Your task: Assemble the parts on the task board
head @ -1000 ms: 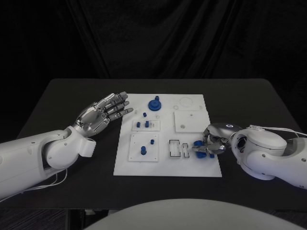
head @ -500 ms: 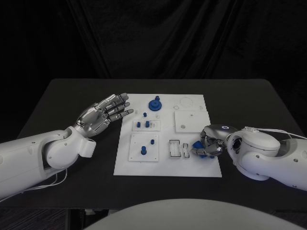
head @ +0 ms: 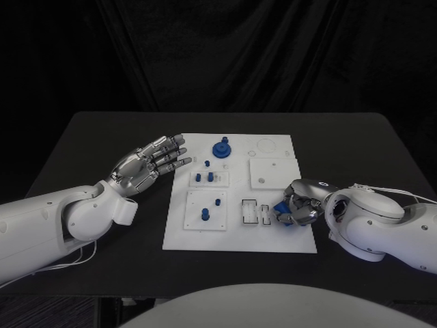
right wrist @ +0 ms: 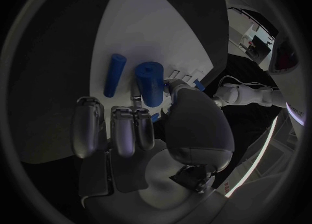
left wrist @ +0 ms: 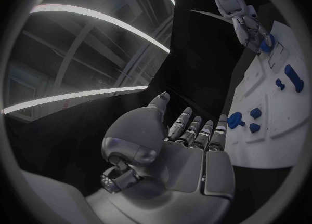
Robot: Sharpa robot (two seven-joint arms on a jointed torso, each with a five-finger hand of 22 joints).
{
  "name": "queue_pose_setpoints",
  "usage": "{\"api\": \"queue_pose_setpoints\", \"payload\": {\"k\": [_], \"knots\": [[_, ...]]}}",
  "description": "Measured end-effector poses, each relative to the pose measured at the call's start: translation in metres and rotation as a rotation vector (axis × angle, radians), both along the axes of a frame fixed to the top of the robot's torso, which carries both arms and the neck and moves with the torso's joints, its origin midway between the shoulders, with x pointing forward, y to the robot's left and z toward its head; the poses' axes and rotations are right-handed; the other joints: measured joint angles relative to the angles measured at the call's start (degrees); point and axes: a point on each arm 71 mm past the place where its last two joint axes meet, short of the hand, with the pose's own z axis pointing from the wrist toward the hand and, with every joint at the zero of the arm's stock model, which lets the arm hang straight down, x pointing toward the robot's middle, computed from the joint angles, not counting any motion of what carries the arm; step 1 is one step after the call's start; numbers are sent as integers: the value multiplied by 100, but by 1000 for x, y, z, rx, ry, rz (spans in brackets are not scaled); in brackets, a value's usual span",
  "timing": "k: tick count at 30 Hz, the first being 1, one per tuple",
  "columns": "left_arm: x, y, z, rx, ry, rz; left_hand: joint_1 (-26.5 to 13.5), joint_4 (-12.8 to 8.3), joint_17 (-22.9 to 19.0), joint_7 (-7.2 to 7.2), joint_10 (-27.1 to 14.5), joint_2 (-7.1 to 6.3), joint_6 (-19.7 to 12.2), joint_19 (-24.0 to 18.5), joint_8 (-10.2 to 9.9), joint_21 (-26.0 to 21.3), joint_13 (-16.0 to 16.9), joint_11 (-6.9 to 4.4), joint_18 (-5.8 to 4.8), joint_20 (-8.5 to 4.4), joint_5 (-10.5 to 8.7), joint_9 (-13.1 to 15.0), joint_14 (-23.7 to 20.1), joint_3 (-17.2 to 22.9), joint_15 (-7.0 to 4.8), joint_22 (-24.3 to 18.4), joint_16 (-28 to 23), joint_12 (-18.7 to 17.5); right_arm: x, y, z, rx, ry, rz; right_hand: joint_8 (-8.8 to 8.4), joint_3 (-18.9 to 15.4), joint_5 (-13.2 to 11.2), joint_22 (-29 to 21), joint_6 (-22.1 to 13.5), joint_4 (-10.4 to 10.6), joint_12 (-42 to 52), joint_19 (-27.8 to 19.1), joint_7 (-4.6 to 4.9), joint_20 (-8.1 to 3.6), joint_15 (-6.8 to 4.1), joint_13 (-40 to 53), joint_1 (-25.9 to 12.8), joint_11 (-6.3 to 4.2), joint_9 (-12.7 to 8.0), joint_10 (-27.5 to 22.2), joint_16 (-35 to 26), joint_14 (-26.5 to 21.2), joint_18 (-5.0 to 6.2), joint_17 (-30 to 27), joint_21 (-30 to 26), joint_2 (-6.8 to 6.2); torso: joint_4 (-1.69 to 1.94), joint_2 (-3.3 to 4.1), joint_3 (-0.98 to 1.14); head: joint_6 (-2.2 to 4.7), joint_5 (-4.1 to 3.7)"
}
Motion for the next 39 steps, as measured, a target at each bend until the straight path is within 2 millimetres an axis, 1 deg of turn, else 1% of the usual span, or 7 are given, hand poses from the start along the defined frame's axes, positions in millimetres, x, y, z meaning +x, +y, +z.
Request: {"api": "queue_pose_setpoints", "payload": {"k": [5,11,23,26,29,31,39], "knots": [[0,0,-1,1,3,-2,0,0,0,0,0,0,0,0,0,0,0,0,0,0,0,0,0,0,0,0,0,0,-8,2,4,92,8,-28,101,24,-55,4,-1,24,0,-20,0,-20,-1,0,-1,-18,33,18,0,1,0,0,38,2,4,3,1,0,1],[-1,0,-1,2,5,-3,0,0,0,0,0,0,0,0,0,0,0,0,0,0,0,-1,0,0,0,1,0,0,-10,7,12,180,10,-57,101,127,-661,3,-1,127,0,-20,0,-20,-1,-1,-237,-18,168,18,0,1,1,0,66,237,3,4,2,0,12],[-1,-1,-2,4,8,-6,-22,0,0,0,0,22,0,16,0,0,0,0,0,16,0,-1,0,0,0,-4,0,24,-6,21,10,235,29,-62,61,174,-1147,3,0,174,0,-21,0,-20,-1,-2,-395,-18,196,18,-23,1,1,0,66,311,8,-3,-5,0,25],[0,-1,-2,4,9,-7,-22,0,0,0,0,22,0,22,0,0,0,0,0,23,0,-1,0,0,0,-4,0,39,-4,24,9,237,32,-59,16,175,-1457,2,0,173,0,-20,0,-20,-1,-2,-517,-18,203,18,-23,1,1,-1,27,340,15,-2,-8,0,13],[0,-1,-2,4,9,-8,-22,1,0,0,0,22,0,22,0,0,0,0,0,23,0,-1,0,0,0,-4,0,39,-2,29,8,235,33,-51,-39,303,-1787,2,18,-56,0,-21,-17,-20,-1,-2,-833,-19,212,18,-64,0,2,-1,-7,352,19,2,-8,0,12],[0,-2,-2,4,10,-10,-22,0,0,0,0,22,0,22,0,0,0,0,0,23,0,-1,0,0,0,-4,0,39,-1,31,7,232,33,-47,-68,254,-1923,2,66,-103,0,-21,-62,-20,-2,-2,-960,-20,209,19,-64,0,2,-1,-18,362,19,5,-8,0,25],[0,-2,-3,5,11,-11,-22,1,0,0,0,22,0,22,0,0,0,0,0,22,0,-1,0,0,0,-3,0,39,2,35,4,211,37,-35,-117,68,-2288,2,106,-100,0,-21,-60,-19,-1,-3,-1147,-7,199,6,-89,0,2,0,-69,475,19,7,-12,0,40]]}}
